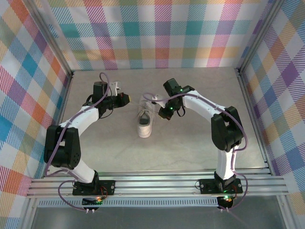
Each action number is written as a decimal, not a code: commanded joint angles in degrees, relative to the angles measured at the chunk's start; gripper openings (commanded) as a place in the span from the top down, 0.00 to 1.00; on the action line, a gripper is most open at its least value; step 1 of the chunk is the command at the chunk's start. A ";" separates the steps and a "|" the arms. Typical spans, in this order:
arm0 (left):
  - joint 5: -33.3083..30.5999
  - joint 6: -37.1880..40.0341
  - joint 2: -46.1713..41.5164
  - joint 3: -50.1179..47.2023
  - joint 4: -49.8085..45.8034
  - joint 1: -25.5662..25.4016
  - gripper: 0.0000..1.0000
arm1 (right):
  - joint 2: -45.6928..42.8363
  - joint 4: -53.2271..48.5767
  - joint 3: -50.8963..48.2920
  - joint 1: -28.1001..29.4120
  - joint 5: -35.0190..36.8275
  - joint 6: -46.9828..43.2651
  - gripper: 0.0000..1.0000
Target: Tie the shoes
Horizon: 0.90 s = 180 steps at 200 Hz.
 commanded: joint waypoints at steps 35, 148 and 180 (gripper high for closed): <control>-1.21 1.76 -0.13 -0.80 -4.91 2.97 1.00 | 0.13 -5.40 2.24 -1.99 4.23 -1.18 1.00; 2.87 -4.56 3.95 -9.09 0.82 11.48 1.00 | 2.47 -6.95 2.62 -2.13 1.82 -0.10 1.00; 2.07 -4.65 5.53 -9.65 1.79 11.52 1.00 | 2.89 -7.76 2.02 -2.98 -0.38 1.44 1.00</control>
